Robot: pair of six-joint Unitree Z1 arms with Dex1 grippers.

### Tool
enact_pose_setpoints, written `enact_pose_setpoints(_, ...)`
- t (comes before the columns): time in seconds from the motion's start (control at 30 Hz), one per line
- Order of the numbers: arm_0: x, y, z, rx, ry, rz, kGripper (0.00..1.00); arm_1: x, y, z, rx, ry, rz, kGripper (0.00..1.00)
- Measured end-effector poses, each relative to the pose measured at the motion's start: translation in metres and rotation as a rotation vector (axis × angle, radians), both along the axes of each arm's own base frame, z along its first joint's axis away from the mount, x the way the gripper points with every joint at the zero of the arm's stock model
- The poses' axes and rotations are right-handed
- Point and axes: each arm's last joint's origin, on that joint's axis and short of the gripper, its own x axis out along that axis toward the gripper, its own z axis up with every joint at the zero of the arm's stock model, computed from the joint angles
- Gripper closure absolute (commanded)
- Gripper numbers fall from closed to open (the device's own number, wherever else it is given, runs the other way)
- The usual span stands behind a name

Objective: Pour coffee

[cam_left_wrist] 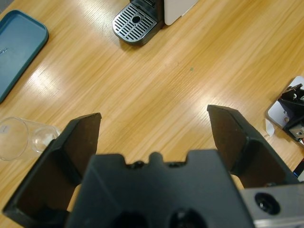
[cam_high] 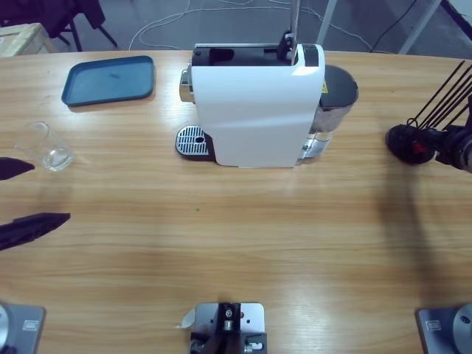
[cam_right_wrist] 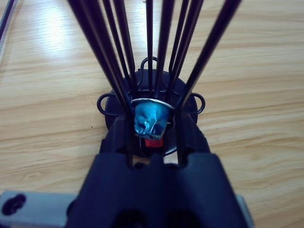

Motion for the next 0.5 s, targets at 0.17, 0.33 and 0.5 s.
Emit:
enact_pose_setpoints(0.17,0.0000,0.0000,-0.0001,0.000,0.000,0.000,0.032,-0.0001,0.0000,0.0004,-0.011,0.000,0.008,0.999)
enact_pose_setpoints(0.33,-0.0002,0.0006,-0.0024,0.007,0.003,0.000,0.032,-0.0002,-0.0001,0.0006,-0.016,0.000,0.012,0.167)
enact_pose_setpoints(0.5,-0.0003,0.0006,-0.0026,0.007,0.003,0.000,0.032,-0.0015,-0.0003,0.0006,-0.012,0.002,0.009,0.146)
